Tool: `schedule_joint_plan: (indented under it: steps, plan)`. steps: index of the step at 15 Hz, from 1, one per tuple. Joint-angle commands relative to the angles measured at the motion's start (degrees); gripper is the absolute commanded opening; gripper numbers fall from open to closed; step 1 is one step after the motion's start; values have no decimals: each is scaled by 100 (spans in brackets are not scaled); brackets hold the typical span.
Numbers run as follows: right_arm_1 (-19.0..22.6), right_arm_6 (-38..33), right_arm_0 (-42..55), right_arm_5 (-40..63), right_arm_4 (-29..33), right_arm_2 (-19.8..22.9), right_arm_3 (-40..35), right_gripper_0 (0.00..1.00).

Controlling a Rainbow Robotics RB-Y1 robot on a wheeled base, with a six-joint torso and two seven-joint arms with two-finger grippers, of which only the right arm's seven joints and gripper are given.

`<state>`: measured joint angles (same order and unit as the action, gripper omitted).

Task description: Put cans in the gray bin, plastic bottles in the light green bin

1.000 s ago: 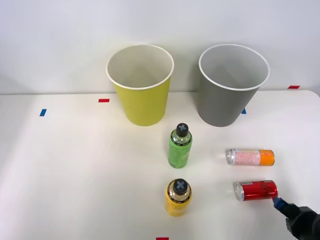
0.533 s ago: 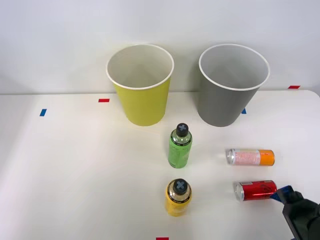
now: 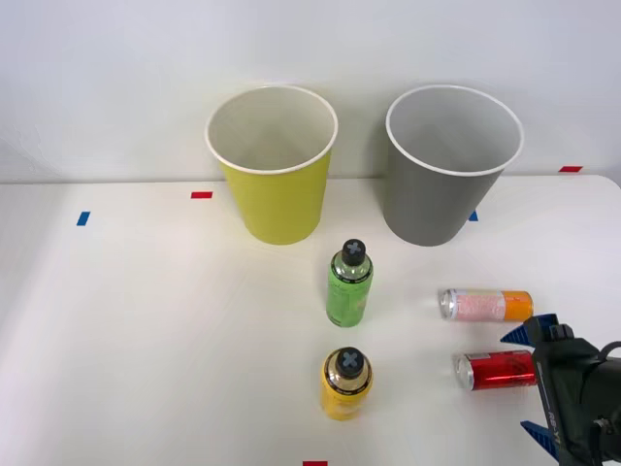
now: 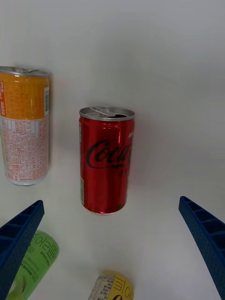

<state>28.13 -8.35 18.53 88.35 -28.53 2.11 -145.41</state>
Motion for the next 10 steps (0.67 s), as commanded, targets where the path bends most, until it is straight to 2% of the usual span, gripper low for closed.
schedule_joint_plan:
  steps: [1, 4, 10]
  plan:
    - [343, -35, -165, -2, 111, -159, 206, 100]
    - [510, -61, -227, -37, 357, -414, 522, 100]
    - [211, -79, -552, -222, 823, -730, 1023, 100]
